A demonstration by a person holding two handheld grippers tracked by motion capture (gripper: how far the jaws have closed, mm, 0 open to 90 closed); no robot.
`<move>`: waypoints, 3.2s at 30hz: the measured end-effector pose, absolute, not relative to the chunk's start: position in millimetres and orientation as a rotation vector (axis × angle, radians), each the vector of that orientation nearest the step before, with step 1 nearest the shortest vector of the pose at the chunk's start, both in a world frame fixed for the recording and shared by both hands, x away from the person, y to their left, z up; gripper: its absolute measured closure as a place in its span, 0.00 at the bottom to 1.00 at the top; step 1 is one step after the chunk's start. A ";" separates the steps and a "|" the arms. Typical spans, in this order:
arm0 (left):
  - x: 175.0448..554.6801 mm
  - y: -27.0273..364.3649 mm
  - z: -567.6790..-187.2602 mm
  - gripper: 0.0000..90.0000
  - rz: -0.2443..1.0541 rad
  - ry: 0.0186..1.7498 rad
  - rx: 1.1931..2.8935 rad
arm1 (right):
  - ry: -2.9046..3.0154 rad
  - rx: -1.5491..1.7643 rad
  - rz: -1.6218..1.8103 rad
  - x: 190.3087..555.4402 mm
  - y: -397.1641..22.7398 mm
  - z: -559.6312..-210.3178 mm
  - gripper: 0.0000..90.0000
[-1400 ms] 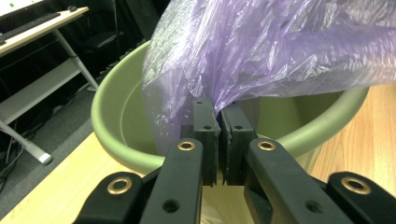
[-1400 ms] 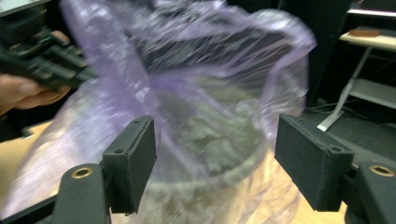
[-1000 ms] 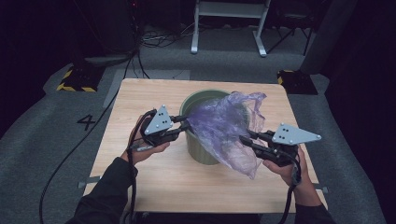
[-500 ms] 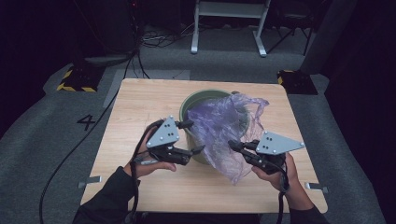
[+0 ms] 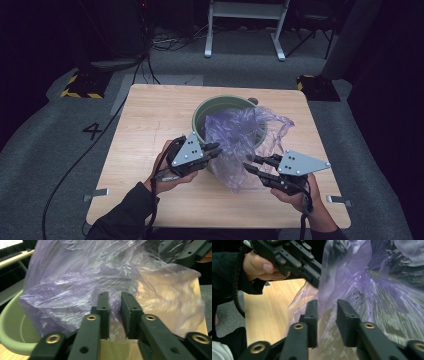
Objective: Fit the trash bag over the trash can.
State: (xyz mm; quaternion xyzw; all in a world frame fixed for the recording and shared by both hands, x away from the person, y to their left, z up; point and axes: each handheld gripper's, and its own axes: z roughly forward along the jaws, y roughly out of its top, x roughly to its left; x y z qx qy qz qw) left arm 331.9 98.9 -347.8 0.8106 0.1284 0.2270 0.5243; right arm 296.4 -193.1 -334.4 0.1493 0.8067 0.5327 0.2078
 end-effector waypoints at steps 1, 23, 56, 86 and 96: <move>331.3 99.6 -348.0 0.96 0.547 0.306 1.941 | 2.238 0.429 1.474 295.3 -195.1 -334.8 0.72; 337.7 126.4 -370.0 0.99 0.518 0.323 1.926 | 1.963 0.885 1.454 342.7 -257.1 -337.7 0.37; 300.0 87.4 -319.3 0.18 0.611 0.423 1.918 | 1.927 0.699 1.425 345.9 -244.2 -331.7 0.93; 377.8 159.8 -348.1 0.91 0.596 0.588 1.832 | 1.993 0.883 1.313 383.7 -263.0 -352.8 0.95; 391.7 161.5 -356.1 0.98 0.598 0.563 1.805 | 2.026 0.823 1.259 381.1 -265.2 -361.7 0.64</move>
